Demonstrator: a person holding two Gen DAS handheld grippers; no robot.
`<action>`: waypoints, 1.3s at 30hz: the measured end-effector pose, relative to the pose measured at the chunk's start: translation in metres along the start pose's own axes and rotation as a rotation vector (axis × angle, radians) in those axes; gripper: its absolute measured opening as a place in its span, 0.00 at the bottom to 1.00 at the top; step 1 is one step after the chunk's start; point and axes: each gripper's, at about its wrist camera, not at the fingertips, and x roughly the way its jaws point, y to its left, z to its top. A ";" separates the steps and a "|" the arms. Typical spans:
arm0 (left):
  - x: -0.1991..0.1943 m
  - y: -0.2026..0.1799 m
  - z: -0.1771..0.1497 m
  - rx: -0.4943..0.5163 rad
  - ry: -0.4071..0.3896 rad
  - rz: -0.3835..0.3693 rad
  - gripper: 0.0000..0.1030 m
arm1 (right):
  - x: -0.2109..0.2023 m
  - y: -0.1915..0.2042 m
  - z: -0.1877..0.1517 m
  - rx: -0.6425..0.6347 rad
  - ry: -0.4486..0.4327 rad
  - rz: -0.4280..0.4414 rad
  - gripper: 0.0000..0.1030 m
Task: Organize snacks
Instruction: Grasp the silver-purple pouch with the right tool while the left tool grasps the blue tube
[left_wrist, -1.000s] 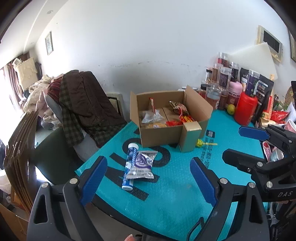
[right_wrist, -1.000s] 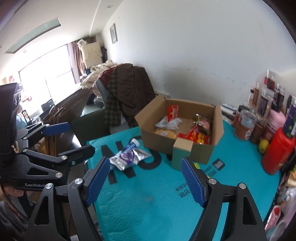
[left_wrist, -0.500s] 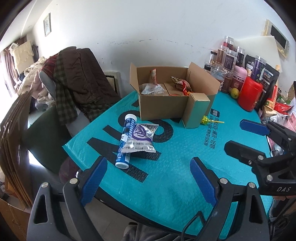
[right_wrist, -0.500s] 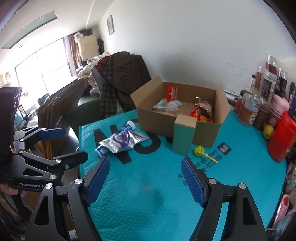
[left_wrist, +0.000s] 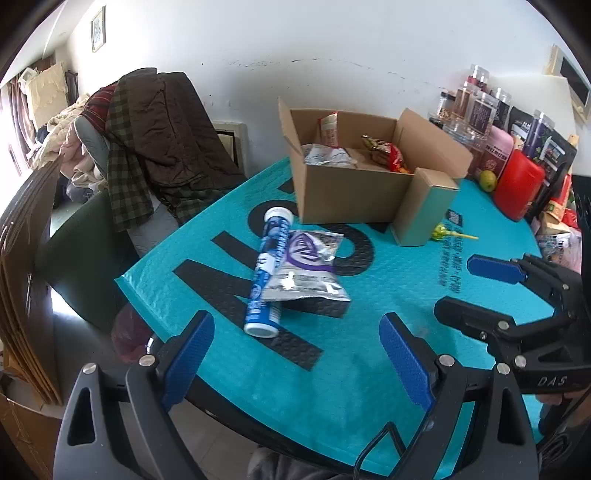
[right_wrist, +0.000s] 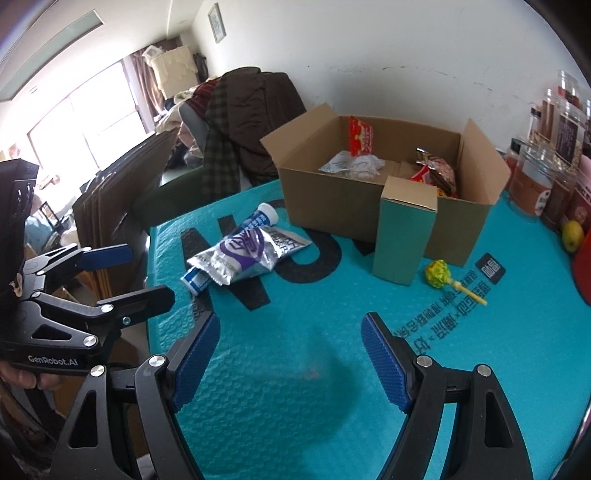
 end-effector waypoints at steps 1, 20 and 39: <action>0.001 0.002 0.000 0.001 0.001 0.004 0.90 | 0.005 0.001 0.003 -0.004 0.010 0.003 0.77; 0.026 0.074 0.016 -0.083 -0.004 0.115 0.90 | 0.089 0.027 0.062 0.009 0.197 0.092 0.84; 0.064 0.068 0.023 -0.102 0.039 0.008 0.89 | 0.136 0.011 0.055 0.040 0.281 -0.002 0.59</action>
